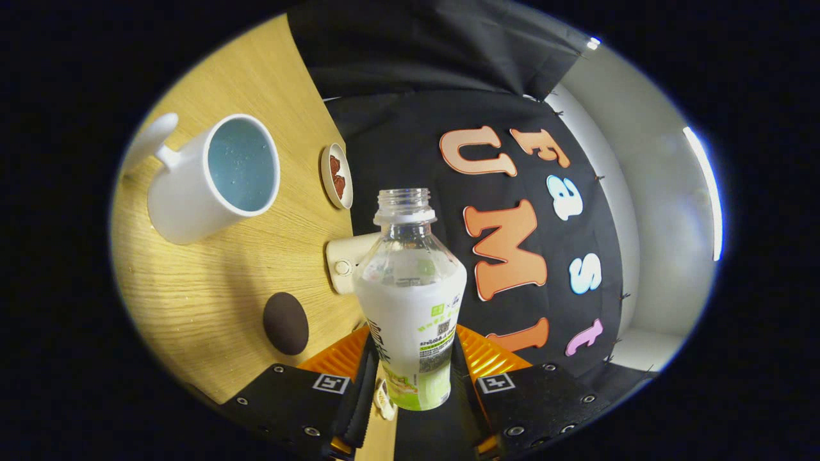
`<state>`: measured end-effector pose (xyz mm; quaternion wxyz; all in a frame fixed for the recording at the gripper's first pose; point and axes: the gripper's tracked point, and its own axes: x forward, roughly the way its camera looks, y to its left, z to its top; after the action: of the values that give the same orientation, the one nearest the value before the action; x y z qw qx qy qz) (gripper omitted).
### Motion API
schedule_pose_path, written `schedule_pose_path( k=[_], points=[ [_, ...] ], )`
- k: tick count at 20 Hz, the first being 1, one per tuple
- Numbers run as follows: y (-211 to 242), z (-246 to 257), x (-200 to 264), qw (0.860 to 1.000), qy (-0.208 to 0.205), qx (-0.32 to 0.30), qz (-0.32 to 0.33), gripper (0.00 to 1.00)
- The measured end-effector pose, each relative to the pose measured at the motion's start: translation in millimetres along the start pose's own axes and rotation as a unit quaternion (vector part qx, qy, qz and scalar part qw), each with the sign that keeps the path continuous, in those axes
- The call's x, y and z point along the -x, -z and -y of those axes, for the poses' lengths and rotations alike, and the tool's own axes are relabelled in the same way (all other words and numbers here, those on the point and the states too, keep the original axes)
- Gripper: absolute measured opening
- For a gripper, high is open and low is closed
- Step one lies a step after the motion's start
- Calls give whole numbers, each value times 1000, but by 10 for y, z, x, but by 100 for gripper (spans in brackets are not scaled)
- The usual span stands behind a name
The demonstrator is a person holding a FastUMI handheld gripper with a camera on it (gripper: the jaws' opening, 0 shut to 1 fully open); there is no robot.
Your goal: Take the bottle from table, then pour the juice into the cup, finally place the bottle on the coaster
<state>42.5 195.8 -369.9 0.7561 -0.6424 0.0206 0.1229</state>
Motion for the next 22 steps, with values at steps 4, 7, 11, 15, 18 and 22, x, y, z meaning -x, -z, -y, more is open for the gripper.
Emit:
schedule_pose_path(
  k=[4, 7, 11, 15, 18, 22],
  points=[
    [-75, -26, 6, 999, 0, 36, 14, 58],
    [-97, -67, -5, 998, 8, 63, 19, 58],
    [-171, -125, -56, 996, 9, 79, 30, 58],
    [-213, -130, -31, 995, 10, 90, 35, 58],
    [-216, -127, -48, 994, 13, 100, 38, 58],
    [-196, -97, -72, 993, 19, 110, 38, 58]
  ],
)
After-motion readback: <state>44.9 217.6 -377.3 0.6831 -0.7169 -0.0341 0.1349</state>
